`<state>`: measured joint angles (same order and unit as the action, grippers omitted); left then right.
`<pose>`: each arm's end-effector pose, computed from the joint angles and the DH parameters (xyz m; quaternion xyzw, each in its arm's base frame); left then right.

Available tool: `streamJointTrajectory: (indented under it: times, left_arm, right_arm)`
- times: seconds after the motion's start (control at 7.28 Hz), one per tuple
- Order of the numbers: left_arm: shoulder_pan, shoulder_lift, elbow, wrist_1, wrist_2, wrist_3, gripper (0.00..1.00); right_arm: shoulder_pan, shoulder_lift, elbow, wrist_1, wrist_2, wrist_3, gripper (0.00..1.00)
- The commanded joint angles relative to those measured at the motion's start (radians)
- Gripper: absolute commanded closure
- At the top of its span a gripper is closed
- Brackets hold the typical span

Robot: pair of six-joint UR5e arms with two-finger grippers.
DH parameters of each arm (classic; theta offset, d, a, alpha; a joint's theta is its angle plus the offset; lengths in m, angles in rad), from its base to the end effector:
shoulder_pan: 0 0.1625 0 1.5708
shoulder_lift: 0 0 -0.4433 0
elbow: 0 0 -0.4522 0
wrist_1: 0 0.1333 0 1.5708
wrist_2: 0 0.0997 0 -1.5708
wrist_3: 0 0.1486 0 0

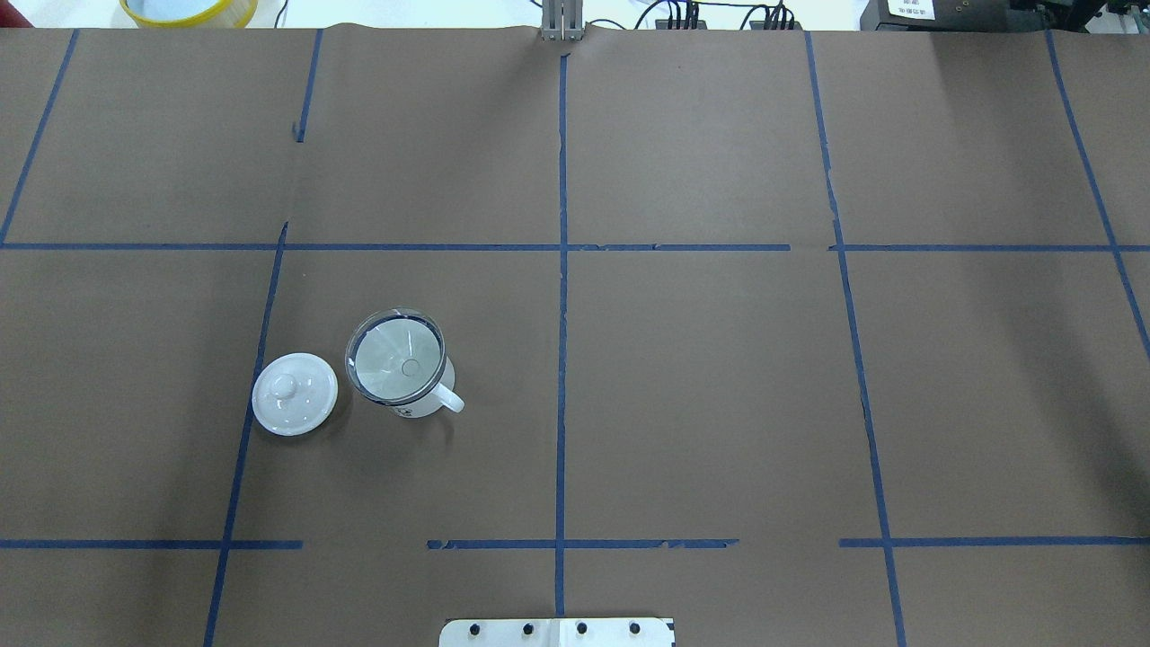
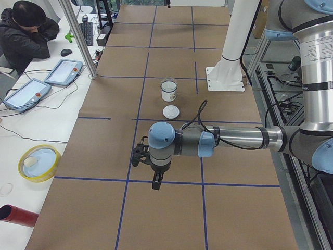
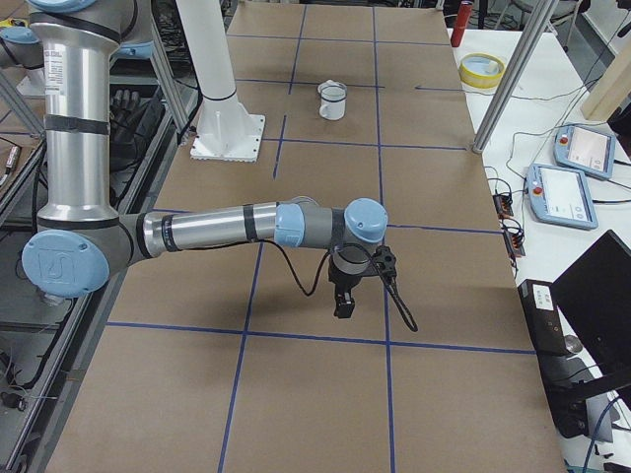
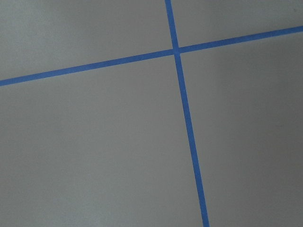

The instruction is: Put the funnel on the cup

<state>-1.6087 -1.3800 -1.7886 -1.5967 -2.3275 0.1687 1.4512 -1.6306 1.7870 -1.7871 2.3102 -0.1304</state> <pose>-0.0492 -0.4717 0.6882 0.0625 0.3648 0.0705 0.9263 -0.0283 -0.5134 0.6501 -0.0260 -0.3613 -0.1055 0.9261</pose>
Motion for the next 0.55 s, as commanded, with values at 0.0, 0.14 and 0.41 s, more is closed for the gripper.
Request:
streamJointTrajectory:
  times: [0.0, 0.14, 0.41]
  left_arm:
    - [0.0, -0.001, 0.0, 0.001, -0.003, 0.0, 0.0]
    - [0.0, 0.001, -0.002, 0.001, -0.004, 0.0, 0.0]
    - [0.0, 0.001, -0.005, 0.001, -0.006, 0.0, 0.0]
  right_arm:
    - [0.0, 0.0, -0.001, 0.0, 0.0, 0.0, 0.0]
    - [0.0, 0.0, 0.0, 0.0, 0.0, 0.0, 0.0]
    - [0.0, 0.0, -0.001, 0.0, 0.0, 0.0, 0.0]
